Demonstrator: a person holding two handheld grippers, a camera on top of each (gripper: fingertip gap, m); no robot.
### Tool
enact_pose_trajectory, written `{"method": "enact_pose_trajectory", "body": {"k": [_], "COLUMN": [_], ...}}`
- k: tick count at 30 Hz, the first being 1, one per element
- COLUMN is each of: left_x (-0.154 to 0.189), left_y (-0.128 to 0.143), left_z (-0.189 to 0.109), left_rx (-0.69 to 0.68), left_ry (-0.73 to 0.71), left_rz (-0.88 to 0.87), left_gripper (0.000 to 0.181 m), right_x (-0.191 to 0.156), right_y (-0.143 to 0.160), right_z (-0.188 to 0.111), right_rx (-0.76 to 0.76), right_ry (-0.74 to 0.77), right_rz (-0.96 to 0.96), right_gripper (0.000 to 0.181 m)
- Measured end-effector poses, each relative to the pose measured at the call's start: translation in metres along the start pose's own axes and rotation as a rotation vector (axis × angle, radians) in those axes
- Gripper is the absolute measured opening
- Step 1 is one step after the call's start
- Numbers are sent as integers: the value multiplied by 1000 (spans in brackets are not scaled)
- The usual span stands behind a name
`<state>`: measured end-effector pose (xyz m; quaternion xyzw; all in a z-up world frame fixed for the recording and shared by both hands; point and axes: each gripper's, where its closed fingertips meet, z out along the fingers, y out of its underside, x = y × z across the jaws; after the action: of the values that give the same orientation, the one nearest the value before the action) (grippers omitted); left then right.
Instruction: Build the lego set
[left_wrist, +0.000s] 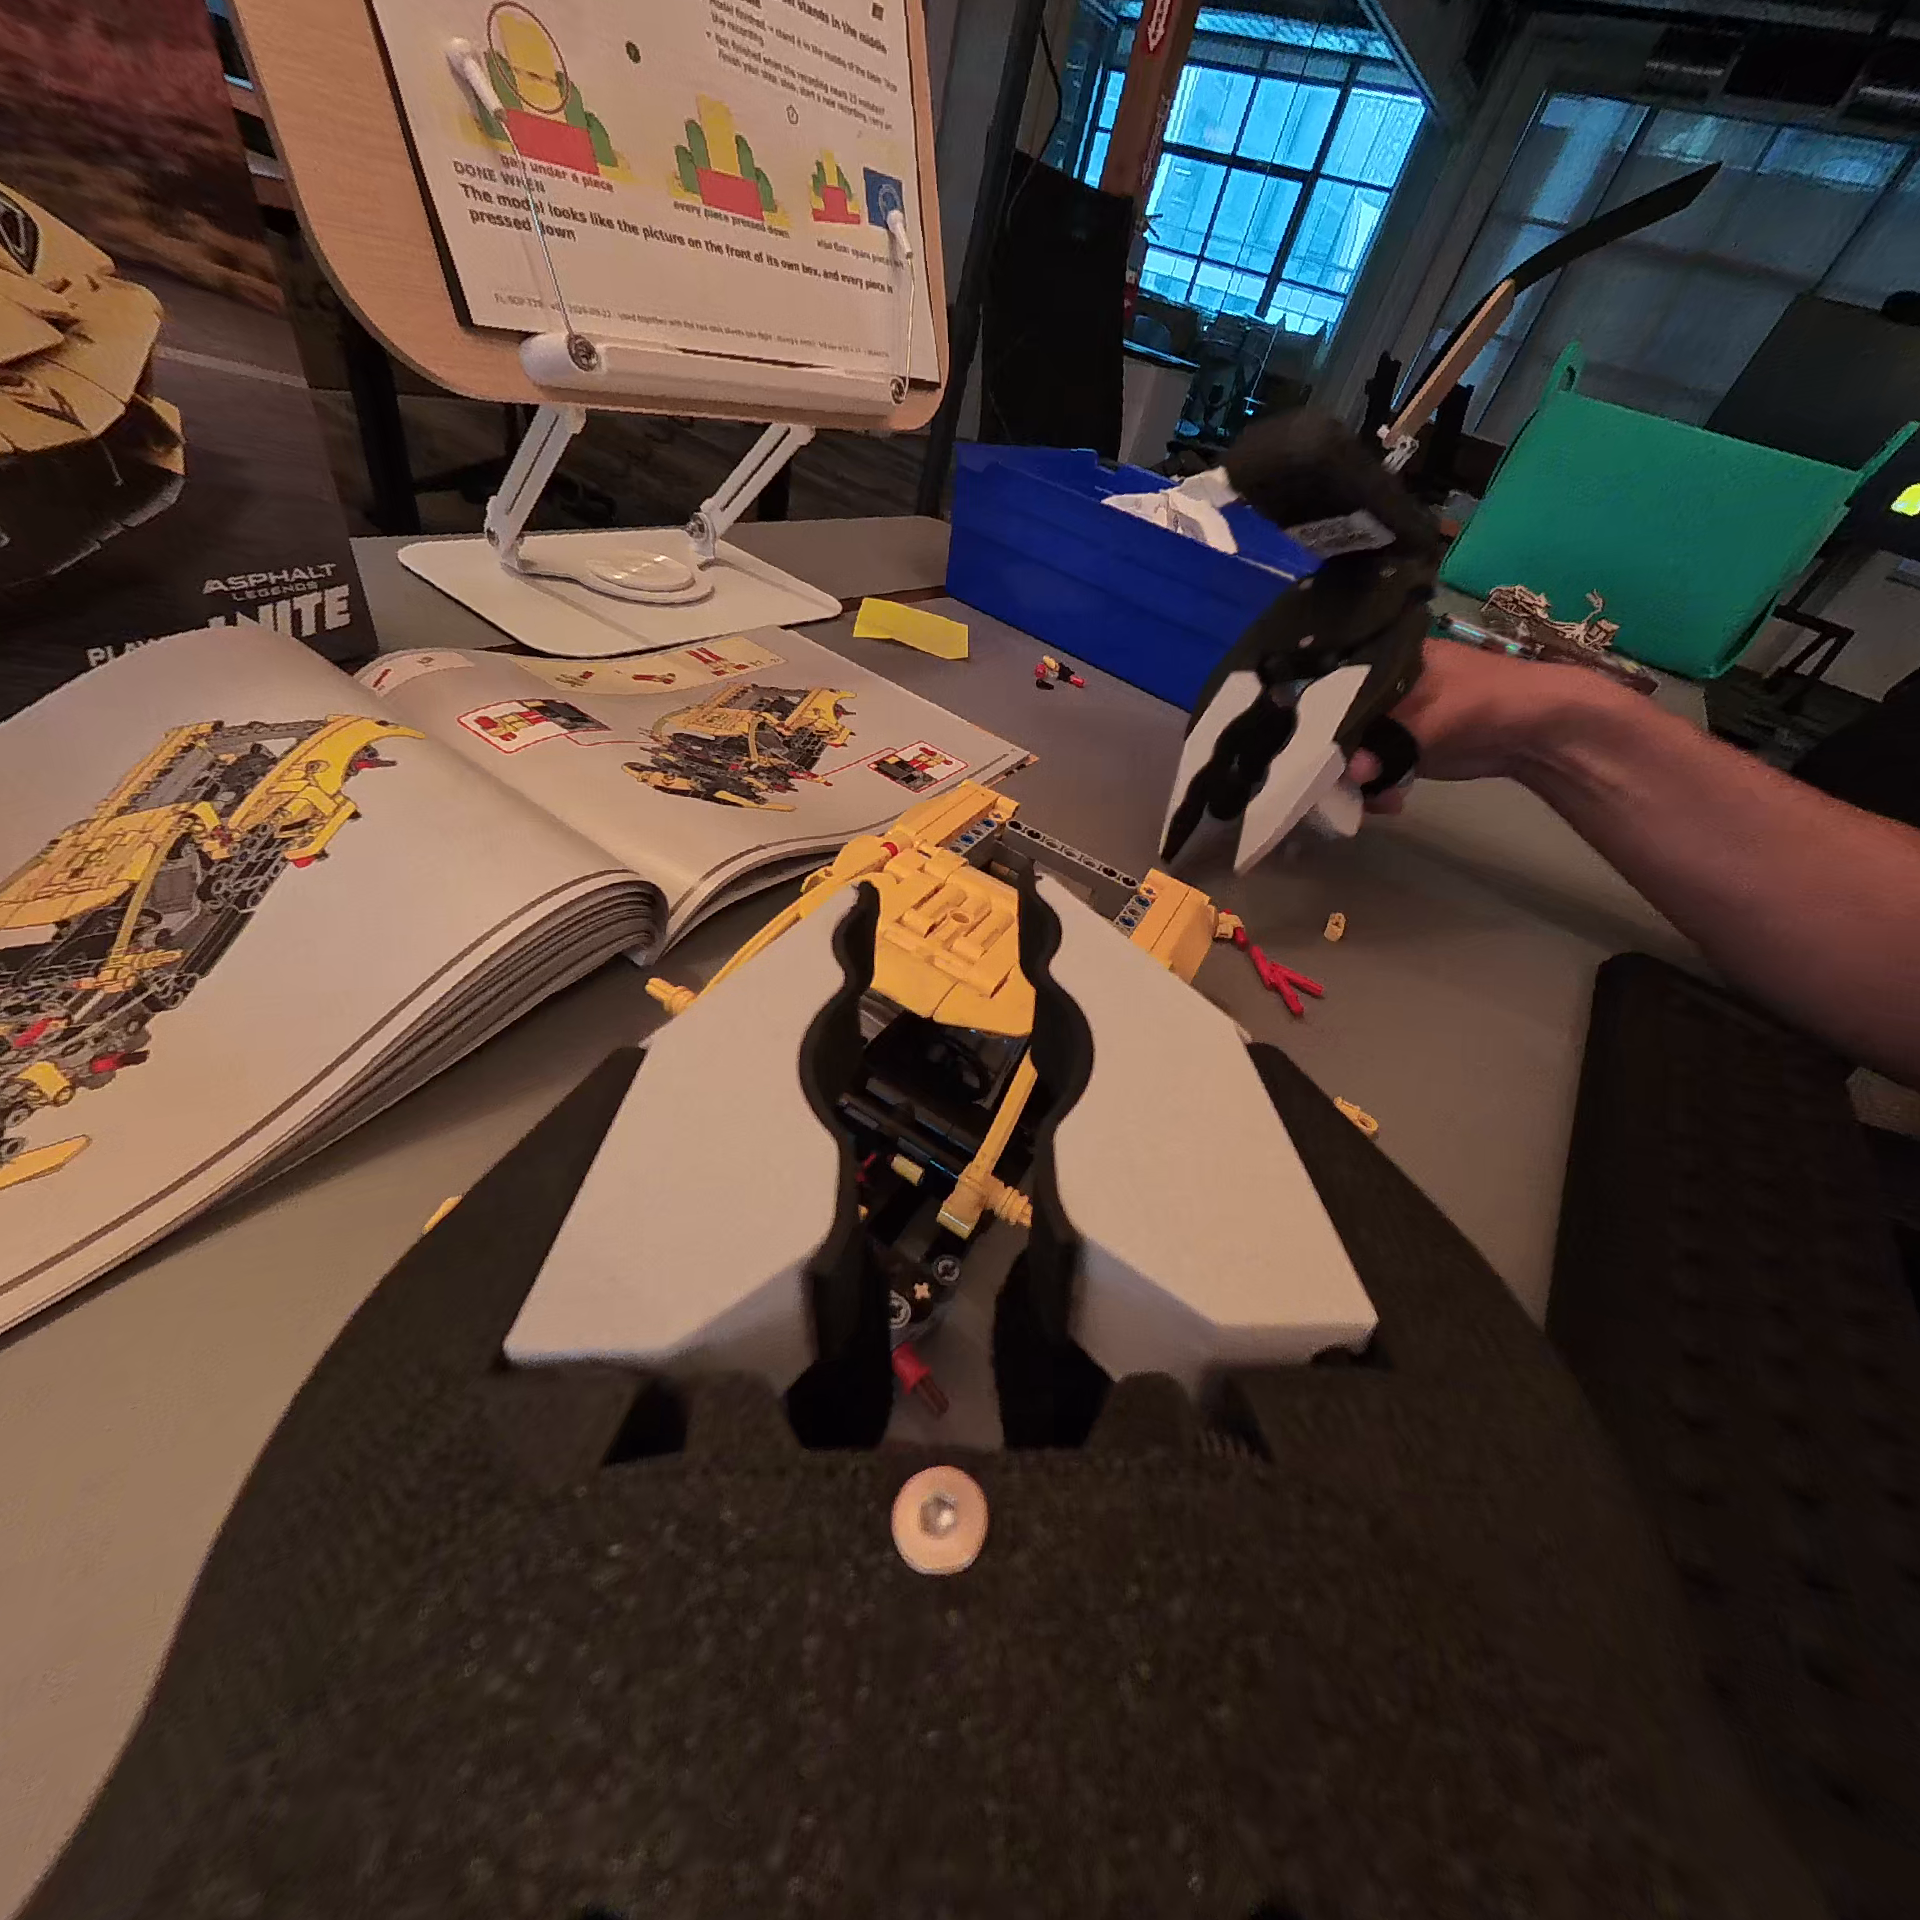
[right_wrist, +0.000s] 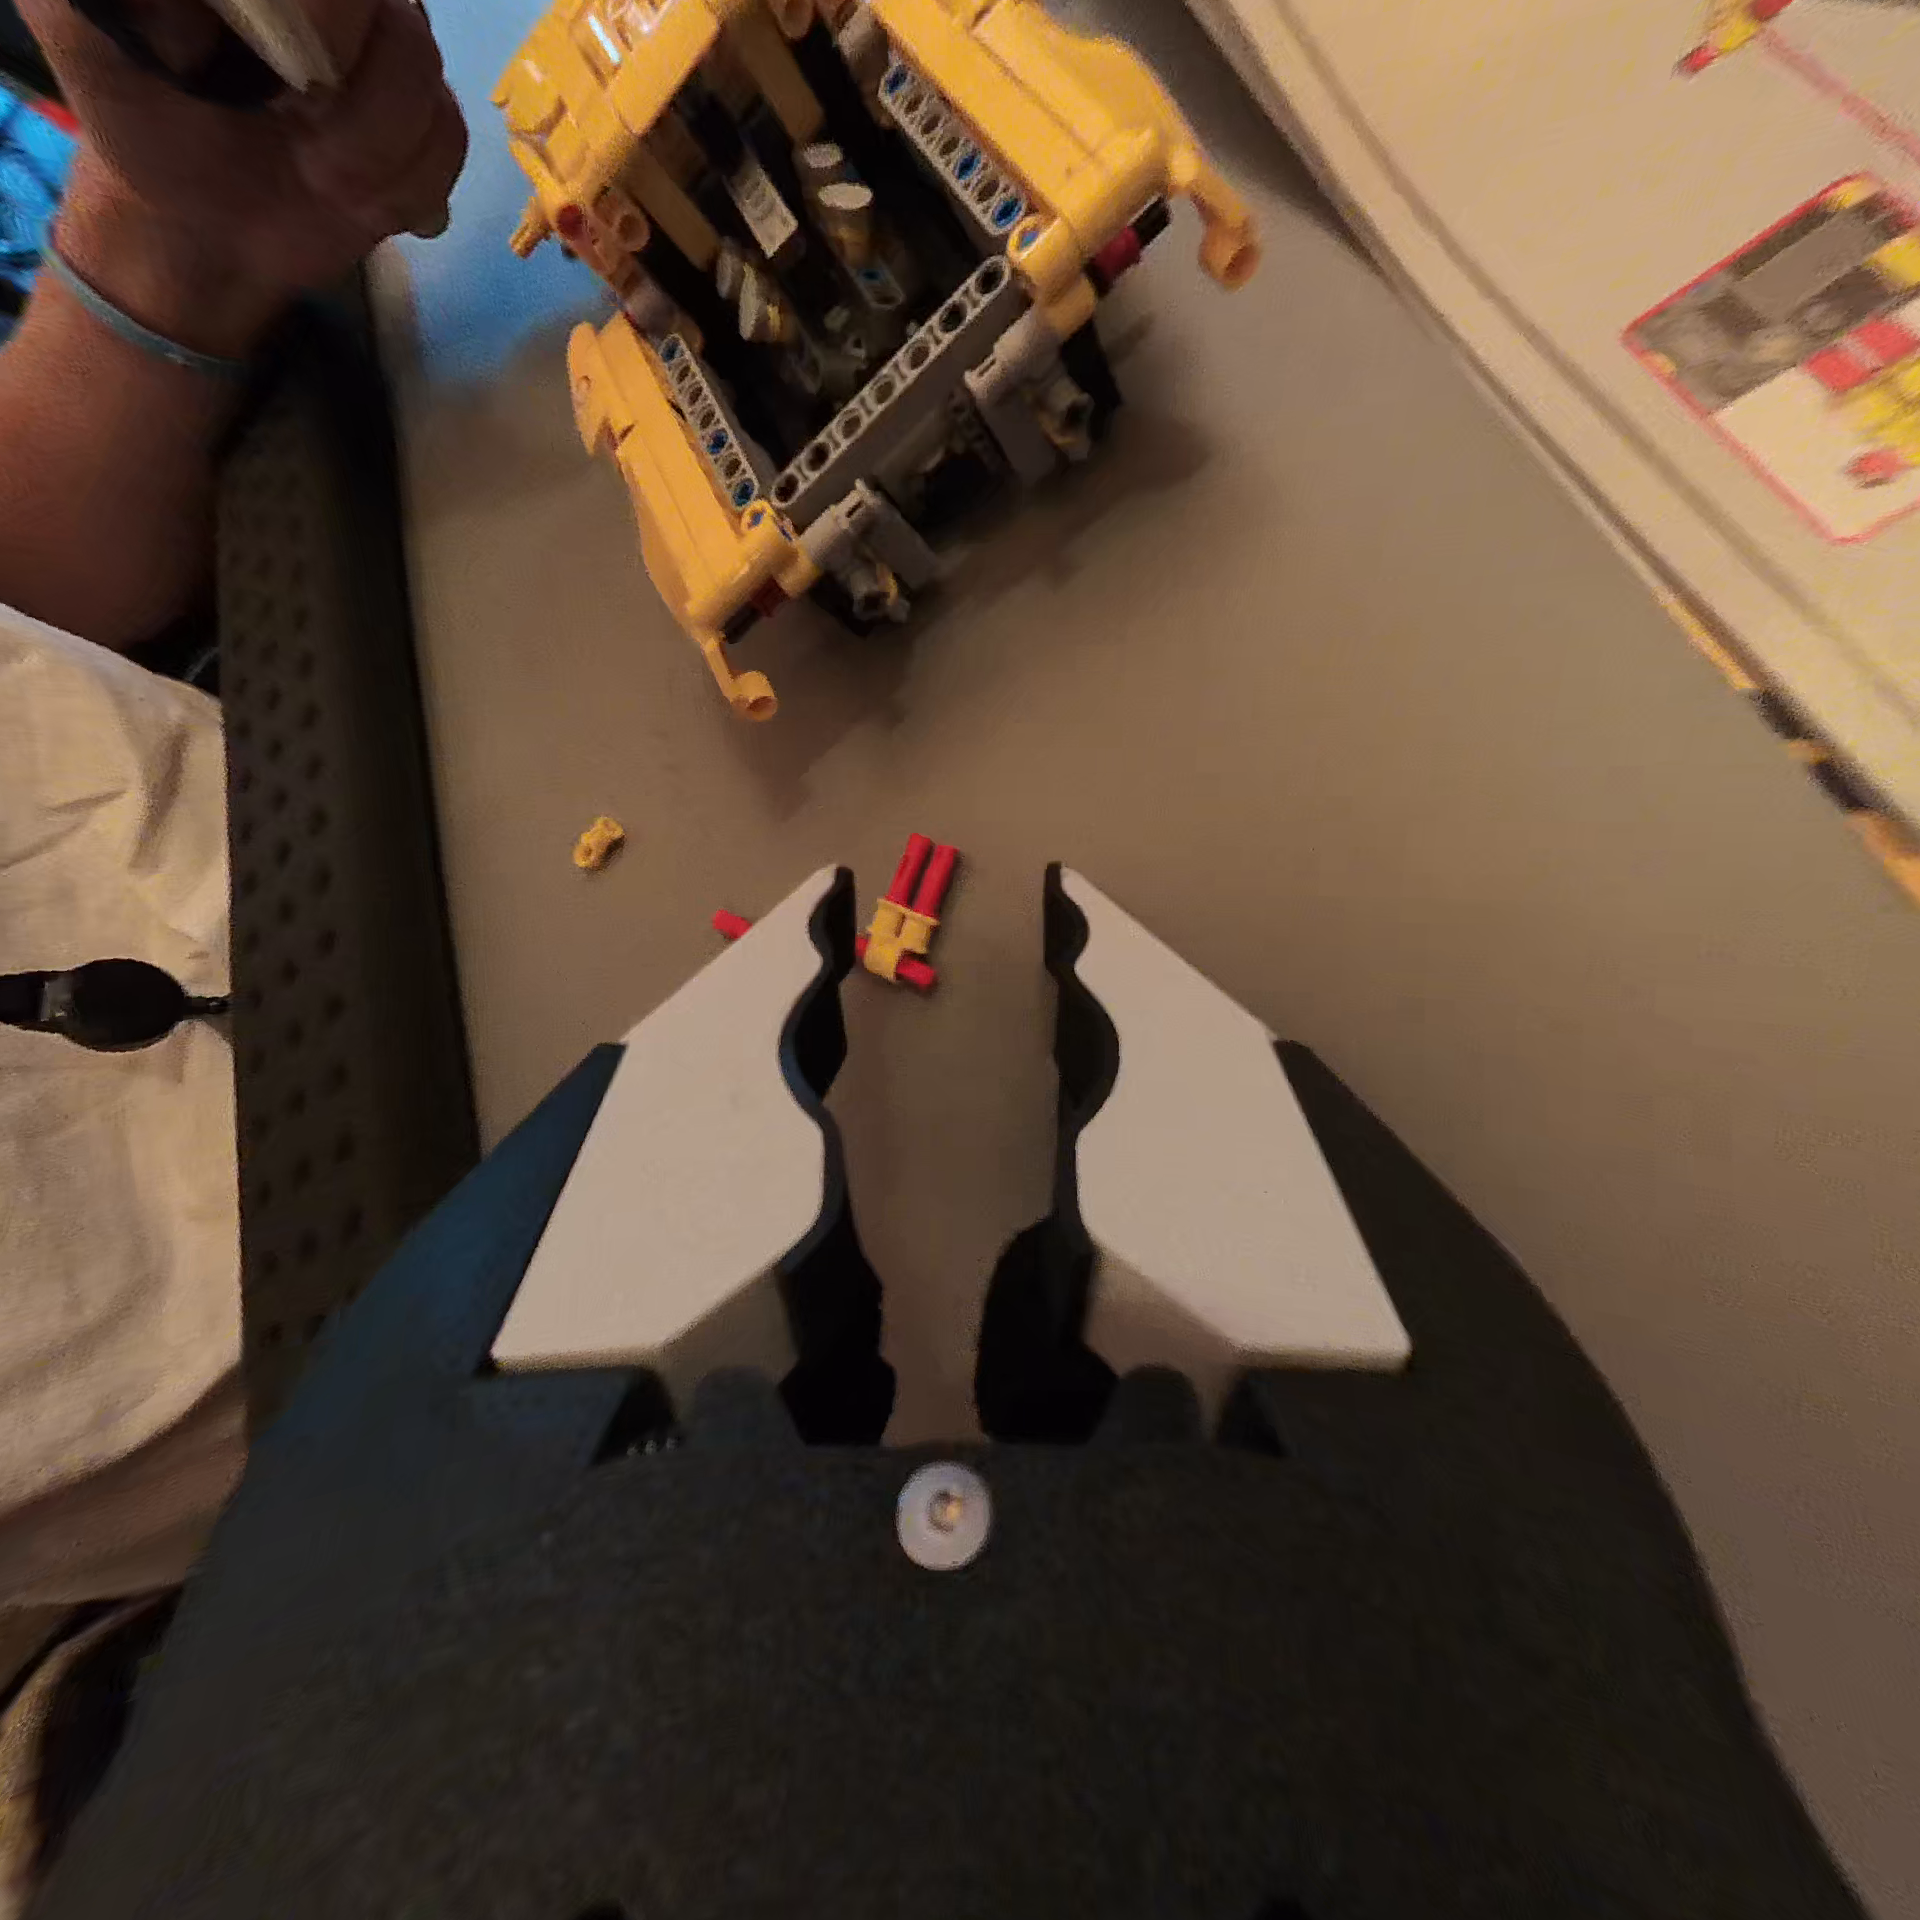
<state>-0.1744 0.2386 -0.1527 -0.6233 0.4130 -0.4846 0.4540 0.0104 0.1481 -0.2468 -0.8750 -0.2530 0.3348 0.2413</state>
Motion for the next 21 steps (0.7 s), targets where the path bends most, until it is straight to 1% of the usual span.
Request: {"method": "enact_pose_trajectory", "body": {"k": [2,4,6,8,9,11,13,14,15,17,18,21], "left_x": [-1,-1,-1,1,3,5,6,7,7,8,9,10], "left_y": [1,2,2,2,3,5,7,7,7,8,7,7], "left_z": [0,-1,0,1,2,4,5,5,5,5,5,5], "left_rx": [-3,-7,-7,-11,-16,-28,-35,-37,-38,-38,-37,-34], "left_ry": [-3,-9,-8,2,7,14,16,15,14,16,19,24], "left_rz": [1,5,9,9,10,17,29,35,40,41,38,32], "left_gripper": [27,27,27,27,27,27,27,27,27,26,26,26], "right_x": [-4,-21,-41,-57,-60,-65,-82,-92,-96,-91,-92,-103], "right_y": [-1,7,17,26,31,34,27,26,29,36,37,29], "right_z": [-15,-23,-16,-2,3,10,21,29,38,48,52,58], "right_rx": [21,11,30,78,94,144,204,206,167,80,55,58], "right_ry": [80,164,234,289,334,415,390,370,376,460,465,413], "right_rz": [-23,-74,-94,-53,-45,-23,4,-1,-18,-64,-80,-89], "right_gripper": [37,36,33,28,30,26,27,28,28,26,26,25]}}
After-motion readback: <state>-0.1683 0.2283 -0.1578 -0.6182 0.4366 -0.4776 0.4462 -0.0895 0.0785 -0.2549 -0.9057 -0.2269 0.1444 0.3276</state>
